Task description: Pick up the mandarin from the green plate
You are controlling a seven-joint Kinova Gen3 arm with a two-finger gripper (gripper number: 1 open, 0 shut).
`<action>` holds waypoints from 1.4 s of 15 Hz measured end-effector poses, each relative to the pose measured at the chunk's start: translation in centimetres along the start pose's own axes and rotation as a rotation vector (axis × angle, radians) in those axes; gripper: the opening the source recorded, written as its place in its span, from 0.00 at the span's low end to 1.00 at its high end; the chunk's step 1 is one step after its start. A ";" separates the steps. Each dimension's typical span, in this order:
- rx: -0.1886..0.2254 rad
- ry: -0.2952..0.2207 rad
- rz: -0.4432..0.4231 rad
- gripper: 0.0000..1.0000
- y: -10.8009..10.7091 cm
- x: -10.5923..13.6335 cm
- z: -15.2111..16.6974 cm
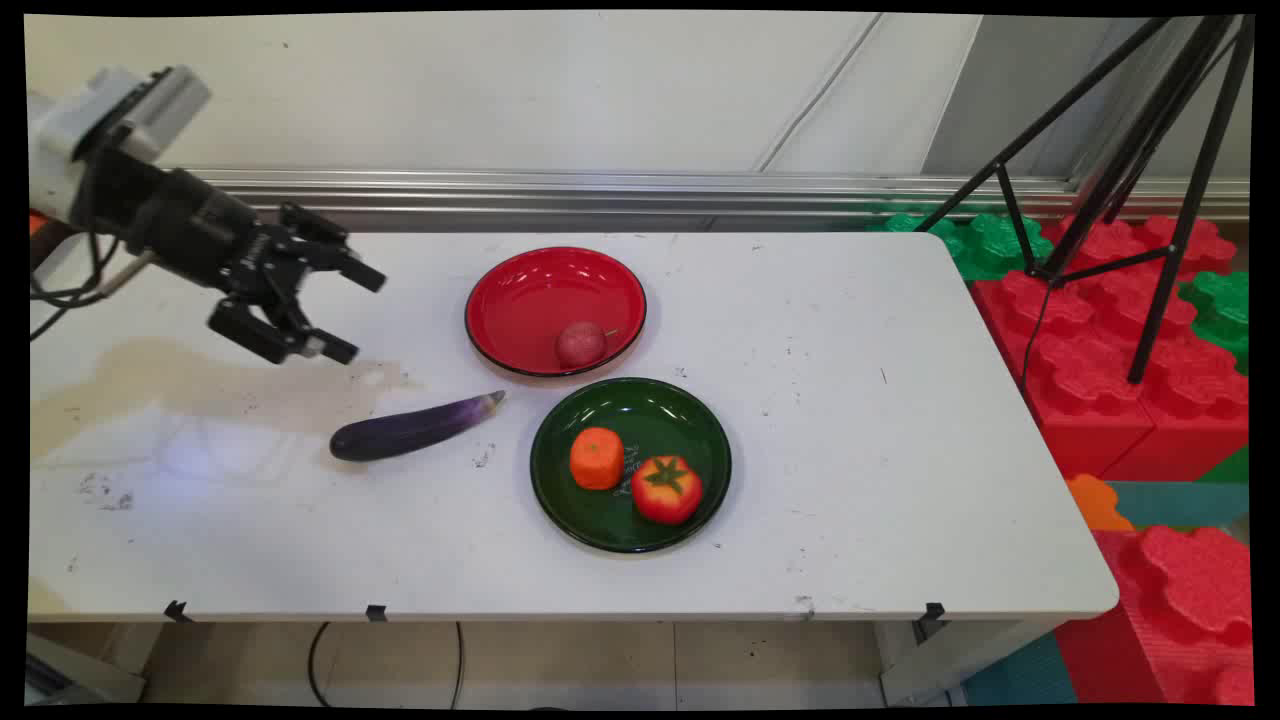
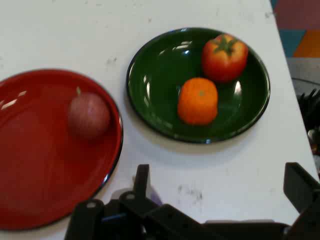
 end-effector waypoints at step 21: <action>-0.078 -0.105 0.026 1.00 0.8 4.0 17.9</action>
